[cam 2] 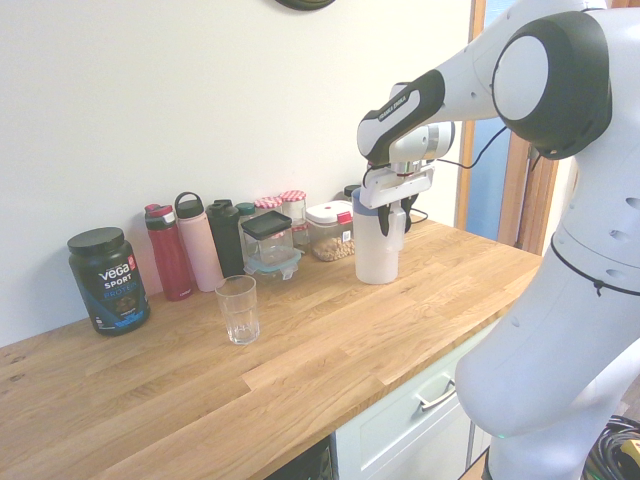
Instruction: Pour me some water
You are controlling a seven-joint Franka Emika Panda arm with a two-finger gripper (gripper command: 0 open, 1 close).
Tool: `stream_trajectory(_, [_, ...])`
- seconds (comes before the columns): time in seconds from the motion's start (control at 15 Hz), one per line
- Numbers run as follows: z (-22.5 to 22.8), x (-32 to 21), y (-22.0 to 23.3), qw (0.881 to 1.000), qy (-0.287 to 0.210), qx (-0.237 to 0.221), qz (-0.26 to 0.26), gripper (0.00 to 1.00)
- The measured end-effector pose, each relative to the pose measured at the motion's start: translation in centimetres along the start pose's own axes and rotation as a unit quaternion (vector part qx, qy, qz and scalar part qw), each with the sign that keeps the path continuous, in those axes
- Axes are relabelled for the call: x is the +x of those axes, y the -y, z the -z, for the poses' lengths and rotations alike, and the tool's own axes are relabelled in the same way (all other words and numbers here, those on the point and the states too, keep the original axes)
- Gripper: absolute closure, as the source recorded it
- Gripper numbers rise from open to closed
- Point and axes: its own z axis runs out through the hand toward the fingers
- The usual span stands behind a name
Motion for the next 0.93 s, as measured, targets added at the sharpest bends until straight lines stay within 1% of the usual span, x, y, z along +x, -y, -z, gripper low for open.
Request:
stream_trajectory(0.73, [1.2, 0.0, 0.9, 1.000, 0.003, -0.003, 0.005, 1.00])
stream_trajectory(0.87, [3.0, -0.2, 1.0, 1.000, 0.002, 0.000, 0.010, 1.00])
stream_trajectory(0.93, [4.5, -0.7, 1.0, 1.000, 0.001, 0.004, 0.021, 1.00])
